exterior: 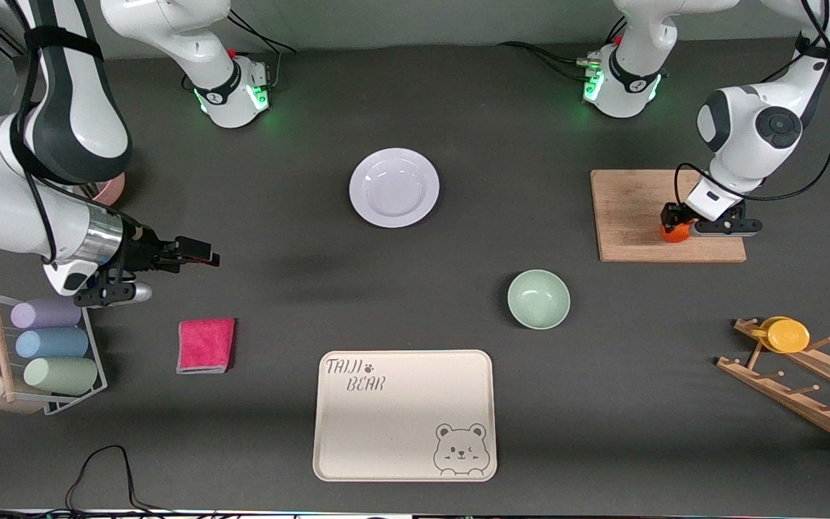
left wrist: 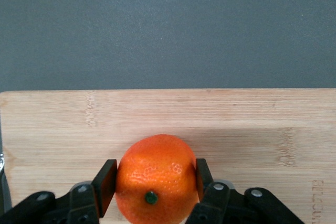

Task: Place orange and plate with both arms
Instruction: 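Lift the orange with the left gripper while the right gripper reaches forward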

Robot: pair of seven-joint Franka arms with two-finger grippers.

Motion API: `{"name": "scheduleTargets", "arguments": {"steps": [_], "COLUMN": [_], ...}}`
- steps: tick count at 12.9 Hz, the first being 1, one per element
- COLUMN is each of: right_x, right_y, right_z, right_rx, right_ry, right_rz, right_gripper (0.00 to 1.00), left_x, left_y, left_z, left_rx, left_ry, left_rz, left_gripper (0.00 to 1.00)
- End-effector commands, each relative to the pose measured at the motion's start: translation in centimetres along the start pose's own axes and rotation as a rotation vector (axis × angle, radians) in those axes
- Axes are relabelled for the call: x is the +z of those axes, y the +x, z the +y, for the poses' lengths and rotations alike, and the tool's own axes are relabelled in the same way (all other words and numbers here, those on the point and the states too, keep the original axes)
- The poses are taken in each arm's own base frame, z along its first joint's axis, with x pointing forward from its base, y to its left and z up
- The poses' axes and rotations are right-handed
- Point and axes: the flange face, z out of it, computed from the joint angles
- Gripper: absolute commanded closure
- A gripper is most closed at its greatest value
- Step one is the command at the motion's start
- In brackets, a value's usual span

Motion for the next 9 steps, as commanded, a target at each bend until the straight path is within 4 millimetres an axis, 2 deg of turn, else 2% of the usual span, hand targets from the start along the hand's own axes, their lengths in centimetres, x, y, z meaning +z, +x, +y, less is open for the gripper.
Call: {"name": "scheduleTargets", "arguments": {"steps": [1, 3, 4, 5, 7, 9], "right_x": [2.6, 4.1, 5.4, 5.0, 5.3, 6.7], "right_y": [1.5, 3.0, 3.1, 2.8, 3.2, 3.2], "right_z": [-0.4, -0.5, -0.8, -0.7, -1.1, -1.7], "right_rx": [0.026, 0.036, 0.033, 0.040, 0.041, 0.103], "right_ry": [0.073, 0.087, 0.082, 0.087, 0.097, 0.213], "right_rz": [0.006, -0.003, -0.020, -0.026, -0.021, -0.037], "right_gripper": [0.00, 0.00, 0.00, 0.00, 0.00, 0.00], "left_x": [-1.9, -5.1, -6.9, -9.4, -14.3, -19.8], "left_y": [0.7, 2.6, 3.7, 4.9, 7.1, 9.1], "left_z": [0.0, -0.2, -0.4, -0.4, 1.7, 4.6], "left_rx": [0.025, 0.035, 0.036, 0.037, 0.072, 0.083], "left_ry": [-0.003, -0.008, -0.011, -0.015, -0.034, -0.112], "left_rz": [-0.003, -0.055, -0.098, -0.123, -0.150, -0.181], "left_gripper": [1.00, 1.00, 1.00, 1.00, 1.00, 1.00]}}
